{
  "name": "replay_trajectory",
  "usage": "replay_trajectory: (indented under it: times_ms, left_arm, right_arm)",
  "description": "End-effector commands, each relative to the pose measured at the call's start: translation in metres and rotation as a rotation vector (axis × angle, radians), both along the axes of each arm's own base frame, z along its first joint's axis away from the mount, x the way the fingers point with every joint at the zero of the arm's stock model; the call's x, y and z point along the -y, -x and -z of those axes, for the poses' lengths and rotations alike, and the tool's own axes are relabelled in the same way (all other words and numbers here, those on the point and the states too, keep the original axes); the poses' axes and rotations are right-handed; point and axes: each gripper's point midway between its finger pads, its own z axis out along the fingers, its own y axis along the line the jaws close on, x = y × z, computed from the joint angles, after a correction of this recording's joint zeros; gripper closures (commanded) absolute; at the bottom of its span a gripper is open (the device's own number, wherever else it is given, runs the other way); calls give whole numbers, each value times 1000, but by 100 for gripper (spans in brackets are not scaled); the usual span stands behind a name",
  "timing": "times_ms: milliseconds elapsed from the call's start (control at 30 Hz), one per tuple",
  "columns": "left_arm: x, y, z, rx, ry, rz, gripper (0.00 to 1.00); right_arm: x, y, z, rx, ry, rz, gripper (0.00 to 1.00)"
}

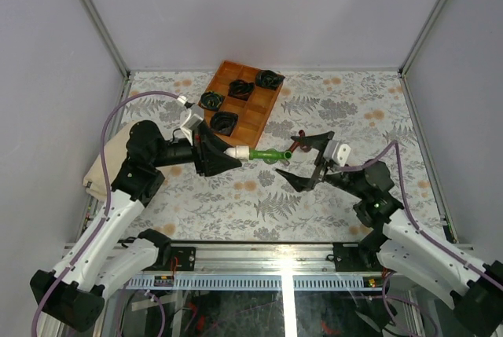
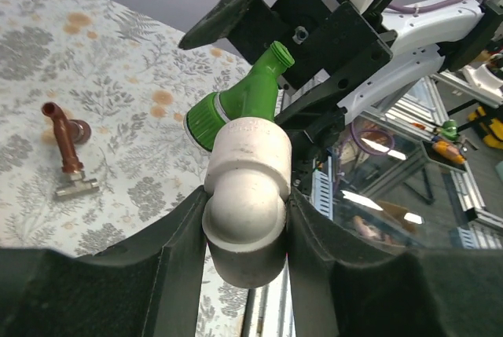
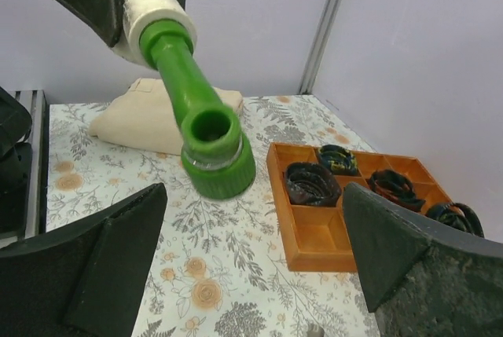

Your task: Install the water faucets

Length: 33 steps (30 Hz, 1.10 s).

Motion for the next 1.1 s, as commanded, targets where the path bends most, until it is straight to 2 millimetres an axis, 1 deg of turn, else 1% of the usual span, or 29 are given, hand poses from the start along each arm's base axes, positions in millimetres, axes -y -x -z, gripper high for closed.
replay_trajectory:
  times_ms: [0,33,100,133,167,200,233,267,300,400,467,533,567,600,667,733,800,833,867,967,1033,1067]
  left_arm:
    - [4,8,-21,7,51,61,100]
    - [4,8,-19,7,51,62,100]
    - [5,3,-15,16,48,51,100]
    - [5,2,-13,32,44,47,100]
    - [5,0,-11,61,39,43,100]
    - [5,-3,-9,91,33,32,100]
    - [4,-6,-5,130,24,20,100]
    - [3,-10,-1,197,10,5,100]
    - [2,-14,2,224,-1,-18,100]
    - [-4,-27,15,401,-57,-75,100]
    - [-7,-27,24,537,-95,-72,100]
    - [-8,-25,40,663,-135,-72,100]
    - [-9,-24,44,725,-154,-76,100]
    - [-8,-22,48,783,-171,-72,100]
    - [-7,-20,58,854,-223,-75,100]
    - [-6,-20,67,887,-283,-84,100]
    - [-5,-20,71,937,-333,-107,100]
    - [-4,-19,72,964,-357,-117,100]
    - [-4,-19,72,990,-380,-129,100]
    - [-4,-18,68,1054,-431,-167,100]
    - [-4,-18,67,1087,-453,-186,100]
    - [-3,-18,66,1088,-455,-193,100]
  right_arm:
    - [-18,4,-51,121,-94,-87,2]
    - [-24,3,-51,69,-105,-116,7]
    - [-36,8,-54,-35,-142,-205,17]
    - [-41,12,-55,-101,-173,-252,26]
    - [-44,15,-55,-227,-225,-297,40]
    - [-47,15,-54,-316,-259,-317,50]
    - [-48,17,-50,-405,-283,-345,58]
    - [-49,21,-46,-496,-307,-377,64]
    - [-50,26,-43,-588,-337,-411,71]
    - [-45,42,-42,-823,-438,-521,94]
    - [-43,46,-43,-995,-495,-564,96]
    - [-41,46,-41,-1223,-559,-585,100]
    - [-40,48,-40,-1335,-589,-608,100]
    - [-36,52,-45,-1397,-622,-652,100]
    - [-25,60,-57,-1452,-699,-748,100]
    - [-17,63,-64,-1518,-752,-808,100]
    - [-13,65,-69,-1545,-772,-840,99]
    - [-13,66,-71,-1552,-773,-845,96]
    - [-14,66,-72,-1561,-766,-841,92]
    - [-16,65,-70,-1570,-750,-796,91]
    - [-17,61,-64,-1575,-758,-737,89]
    - [-16,59,-60,-1575,-762,-707,85]
